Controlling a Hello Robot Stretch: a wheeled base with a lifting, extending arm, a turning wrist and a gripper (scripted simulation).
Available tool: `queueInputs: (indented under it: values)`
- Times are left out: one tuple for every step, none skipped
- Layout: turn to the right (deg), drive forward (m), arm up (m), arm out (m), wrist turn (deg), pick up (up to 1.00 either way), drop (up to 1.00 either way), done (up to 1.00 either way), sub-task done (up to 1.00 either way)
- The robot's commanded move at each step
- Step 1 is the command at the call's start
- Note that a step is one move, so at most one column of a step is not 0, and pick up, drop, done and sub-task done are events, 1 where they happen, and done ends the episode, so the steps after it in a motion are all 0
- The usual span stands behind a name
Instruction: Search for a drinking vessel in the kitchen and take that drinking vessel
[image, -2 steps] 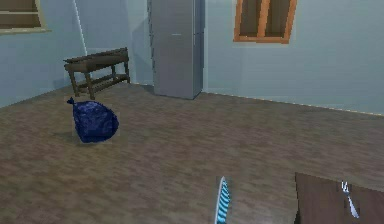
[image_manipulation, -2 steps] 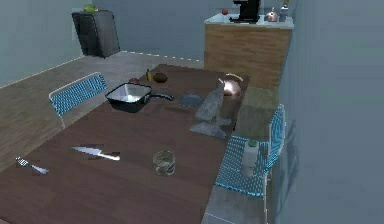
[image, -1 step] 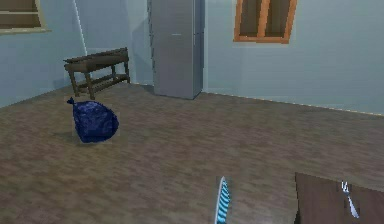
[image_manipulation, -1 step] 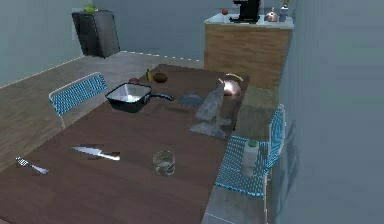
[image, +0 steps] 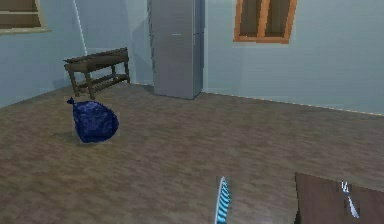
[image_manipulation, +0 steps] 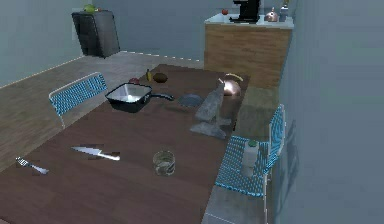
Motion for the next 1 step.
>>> queueInputs:
  values:
    - [0.0, 0.00, 0.00, 0.38, 0.0, 0.00, 0.00, 0.00, 0.00]
